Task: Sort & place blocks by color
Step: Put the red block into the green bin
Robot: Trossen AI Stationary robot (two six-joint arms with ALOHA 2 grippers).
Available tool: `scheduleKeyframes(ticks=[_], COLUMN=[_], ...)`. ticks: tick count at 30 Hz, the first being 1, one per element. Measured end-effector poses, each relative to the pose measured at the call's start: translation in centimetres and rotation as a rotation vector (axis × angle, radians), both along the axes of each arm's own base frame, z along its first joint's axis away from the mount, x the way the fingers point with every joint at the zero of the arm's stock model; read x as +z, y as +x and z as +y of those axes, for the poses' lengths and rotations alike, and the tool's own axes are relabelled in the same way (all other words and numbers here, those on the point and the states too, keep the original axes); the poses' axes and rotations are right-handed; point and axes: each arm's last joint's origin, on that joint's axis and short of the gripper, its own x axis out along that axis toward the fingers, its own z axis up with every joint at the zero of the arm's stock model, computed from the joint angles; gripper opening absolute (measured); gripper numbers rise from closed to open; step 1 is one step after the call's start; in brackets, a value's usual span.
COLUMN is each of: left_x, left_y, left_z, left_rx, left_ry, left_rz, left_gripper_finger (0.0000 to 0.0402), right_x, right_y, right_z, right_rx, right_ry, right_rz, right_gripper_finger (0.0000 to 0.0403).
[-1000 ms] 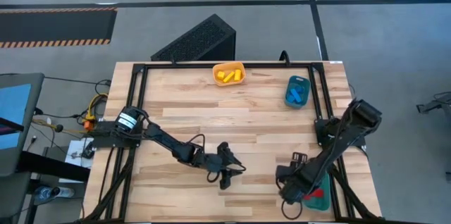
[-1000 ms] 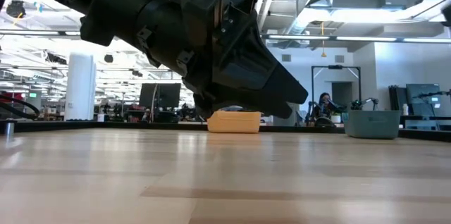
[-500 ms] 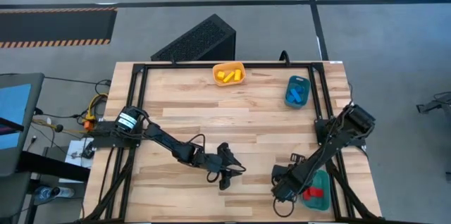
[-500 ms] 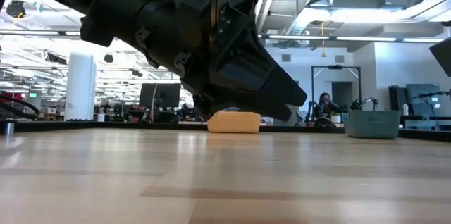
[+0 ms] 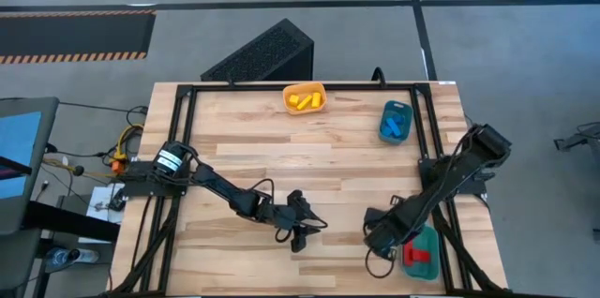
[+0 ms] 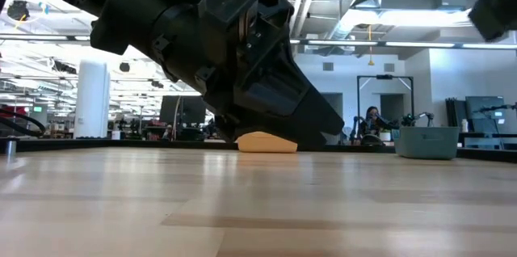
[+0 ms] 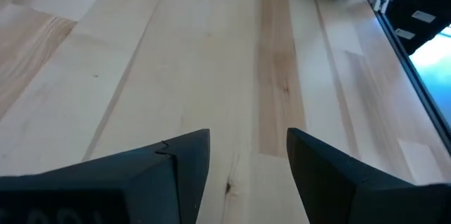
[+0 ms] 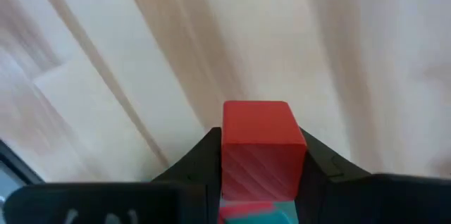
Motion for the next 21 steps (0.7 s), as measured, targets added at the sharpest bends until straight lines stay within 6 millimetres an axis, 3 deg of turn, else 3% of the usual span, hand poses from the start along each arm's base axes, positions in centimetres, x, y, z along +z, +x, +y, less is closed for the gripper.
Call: scheduleKeyframes(ticks=[6, 11, 16, 21], left_x=[0.0, 0.4, 2.1, 4.9], left_y=[0.0, 0.2, 0.4, 0.5], left_z=[0.1, 0.4, 1.1, 2.7], left_rx=[0.013, -0.012, -0.03, -0.025], left_ry=[-0.107, -0.16, -0.114, -0.075], left_rz=[0.021, 0.017, -0.027, -0.106], left_gripper_finger=[0.0174, 0.0174, 0.0174, 0.0174], right_x=[4.2, 6.9, 7.2, 5.6], right_y=[-2.3, -4.7, -7.1, -8.4], right_z=[-0.7, -0.1, 1.6, 4.2], right_rx=[-0.007, -0.014, -0.013, -0.027], right_ry=[-0.027, 0.061, 0.072, 0.048], right_rz=[0.036, 0.005, 0.023, 0.05], right_gripper_finger=[0.0126, 0.0126, 0.013, 0.0134])
